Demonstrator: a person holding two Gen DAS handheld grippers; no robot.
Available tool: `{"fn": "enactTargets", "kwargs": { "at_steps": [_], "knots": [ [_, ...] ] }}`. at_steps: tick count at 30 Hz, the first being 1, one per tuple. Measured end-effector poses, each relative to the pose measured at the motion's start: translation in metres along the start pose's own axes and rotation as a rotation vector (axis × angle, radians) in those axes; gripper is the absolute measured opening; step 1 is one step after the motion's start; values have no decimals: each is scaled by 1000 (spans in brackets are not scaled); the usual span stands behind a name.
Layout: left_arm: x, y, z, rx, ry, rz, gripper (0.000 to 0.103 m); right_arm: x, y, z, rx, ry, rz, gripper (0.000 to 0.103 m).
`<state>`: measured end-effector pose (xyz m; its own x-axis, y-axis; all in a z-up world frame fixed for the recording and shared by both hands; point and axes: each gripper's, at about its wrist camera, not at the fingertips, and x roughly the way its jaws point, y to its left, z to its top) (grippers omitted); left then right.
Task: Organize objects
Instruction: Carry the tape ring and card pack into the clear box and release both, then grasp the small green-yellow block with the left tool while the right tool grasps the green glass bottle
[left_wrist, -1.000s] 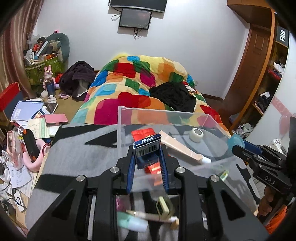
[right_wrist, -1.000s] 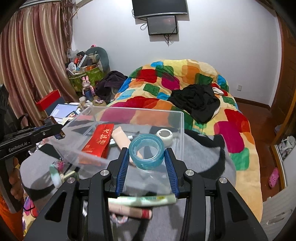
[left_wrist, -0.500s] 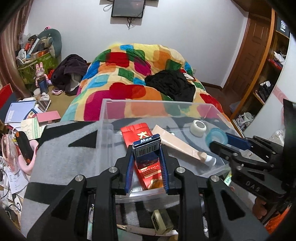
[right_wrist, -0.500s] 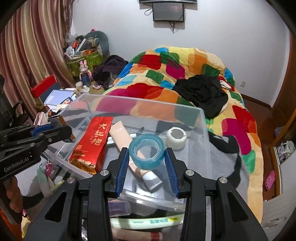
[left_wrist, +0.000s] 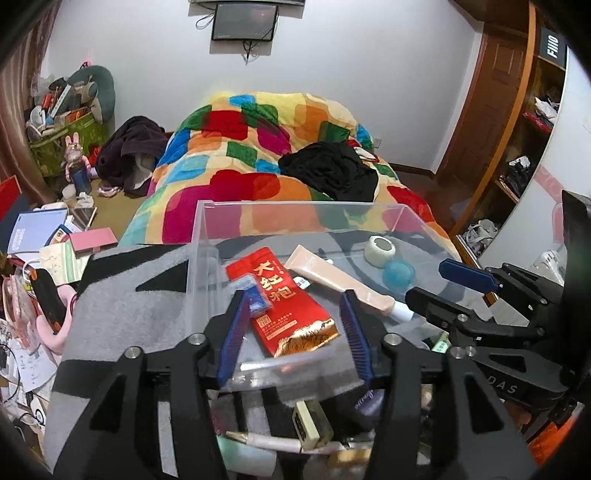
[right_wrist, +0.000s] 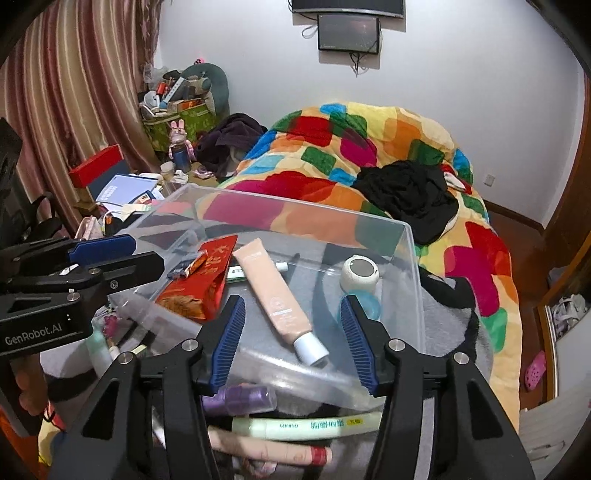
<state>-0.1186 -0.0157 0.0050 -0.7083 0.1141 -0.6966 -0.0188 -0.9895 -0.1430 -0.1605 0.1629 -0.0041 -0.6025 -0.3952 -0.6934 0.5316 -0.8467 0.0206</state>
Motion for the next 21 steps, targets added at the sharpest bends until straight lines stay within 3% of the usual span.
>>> {"fn": "enactTargets", "kwargs": {
  "at_steps": [8, 21],
  "knots": [
    [-25, -1, -14, 16, -24, 3, 74, -35, 3, -14, -8, -58, 23, 55],
    [-16, 9, -64, -3, 79, 4, 75, -51, 14, -67, 3, 20, 108, 55]
  ]
}}
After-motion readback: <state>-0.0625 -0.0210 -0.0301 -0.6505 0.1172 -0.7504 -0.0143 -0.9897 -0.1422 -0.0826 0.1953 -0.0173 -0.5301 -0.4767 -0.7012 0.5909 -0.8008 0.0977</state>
